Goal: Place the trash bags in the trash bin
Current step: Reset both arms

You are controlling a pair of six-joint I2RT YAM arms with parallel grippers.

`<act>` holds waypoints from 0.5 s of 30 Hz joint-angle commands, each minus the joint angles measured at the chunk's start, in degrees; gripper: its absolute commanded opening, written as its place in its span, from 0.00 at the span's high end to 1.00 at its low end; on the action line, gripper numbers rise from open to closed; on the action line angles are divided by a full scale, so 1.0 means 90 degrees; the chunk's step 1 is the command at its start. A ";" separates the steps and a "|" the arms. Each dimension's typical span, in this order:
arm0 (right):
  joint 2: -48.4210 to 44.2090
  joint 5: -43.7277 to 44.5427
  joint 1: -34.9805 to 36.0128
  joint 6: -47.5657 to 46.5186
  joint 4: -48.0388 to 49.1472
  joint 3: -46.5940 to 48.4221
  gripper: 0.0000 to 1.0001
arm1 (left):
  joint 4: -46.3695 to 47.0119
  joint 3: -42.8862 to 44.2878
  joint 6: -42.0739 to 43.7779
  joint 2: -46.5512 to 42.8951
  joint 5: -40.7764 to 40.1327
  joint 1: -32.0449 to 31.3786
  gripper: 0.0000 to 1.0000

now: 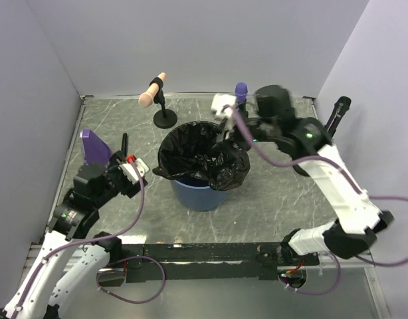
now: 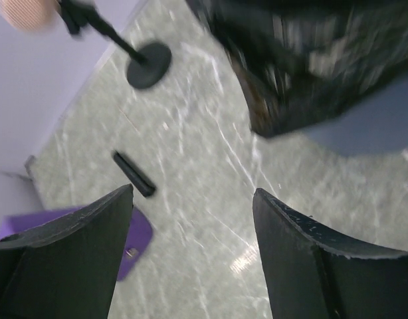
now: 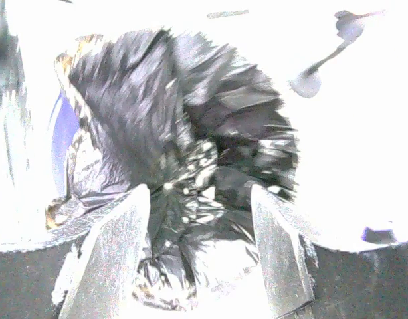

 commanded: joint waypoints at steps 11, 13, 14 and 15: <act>0.0168 0.2505 -0.0708 0.4100 0.1708 0.1710 0.09 | 0.1780 0.3159 -0.0854 0.1710 -0.1180 -0.0146 0.03; 0.0520 0.3993 -0.0698 0.4222 0.1884 0.2696 0.00 | 0.2240 0.3960 -0.1236 0.2297 -0.1757 -0.0137 0.03; 0.0657 0.4269 -0.0689 0.3941 0.1972 0.3020 0.00 | 0.2416 0.4302 -0.1431 0.2512 -0.1933 -0.0117 0.03; 0.0842 0.4466 -0.0660 0.3368 0.1963 0.3371 0.00 | 0.2747 0.4480 -0.1627 0.2621 -0.2061 -0.0098 0.03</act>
